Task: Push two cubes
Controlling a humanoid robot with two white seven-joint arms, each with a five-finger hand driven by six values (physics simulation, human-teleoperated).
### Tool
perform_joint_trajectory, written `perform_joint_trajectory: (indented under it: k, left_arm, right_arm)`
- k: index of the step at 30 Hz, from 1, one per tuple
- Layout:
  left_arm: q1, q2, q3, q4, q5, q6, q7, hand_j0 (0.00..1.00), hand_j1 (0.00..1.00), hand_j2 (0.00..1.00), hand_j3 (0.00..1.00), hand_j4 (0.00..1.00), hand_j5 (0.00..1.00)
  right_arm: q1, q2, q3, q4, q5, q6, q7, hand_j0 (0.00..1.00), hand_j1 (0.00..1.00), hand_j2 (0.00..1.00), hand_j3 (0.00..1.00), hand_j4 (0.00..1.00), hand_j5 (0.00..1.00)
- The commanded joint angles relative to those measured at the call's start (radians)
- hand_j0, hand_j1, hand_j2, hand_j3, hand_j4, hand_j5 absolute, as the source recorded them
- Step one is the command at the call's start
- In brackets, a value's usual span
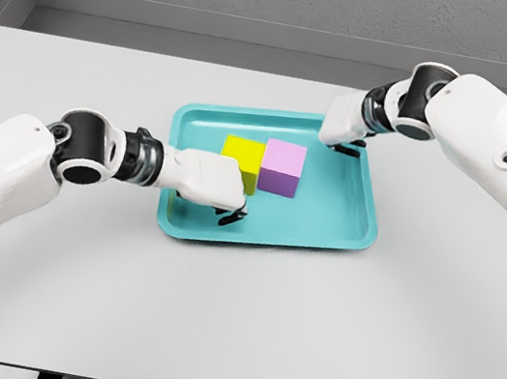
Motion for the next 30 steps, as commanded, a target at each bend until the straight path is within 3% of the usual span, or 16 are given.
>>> perform_joint_trajectory:
  k: [1, 17, 24, 30]
  left_arm:
    - [0.000, -0.016, 0.000, 0.024, 0.000, 0.000, 0.001, 0.28, 0.28, 0.28, 0.28, 0.28, 0.28]
    - [-0.008, -0.031, -0.001, 0.038, 0.001, 0.000, 0.001, 0.28, 0.28, 0.28, 0.28, 0.28, 0.28]
    - [-0.009, -0.027, 0.002, 0.047, -0.003, 0.000, 0.001, 0.28, 0.28, 0.28, 0.28, 0.28, 0.28]
    - [-0.012, -0.028, 0.004, 0.049, -0.005, 0.000, 0.001, 0.28, 0.28, 0.28, 0.28, 0.28, 0.28]
  right_arm:
    - [0.002, -0.004, 0.001, -0.015, 0.001, -0.014, 0.000, 0.14, 0.14, 0.14, 0.14, 0.14, 0.14]
    - [0.005, -0.076, -0.010, -0.078, -0.005, -0.053, 0.000, 0.15, 0.15, 0.15, 0.15, 0.15, 0.15]
    - [-0.021, -0.151, -0.013, -0.160, -0.029, -0.053, 0.000, 0.17, 0.17, 0.17, 0.17, 0.17, 0.17]
    - [-0.037, -0.162, -0.010, -0.160, -0.048, -0.053, 0.000, 0.17, 0.17, 0.17, 0.17, 0.17, 0.17]
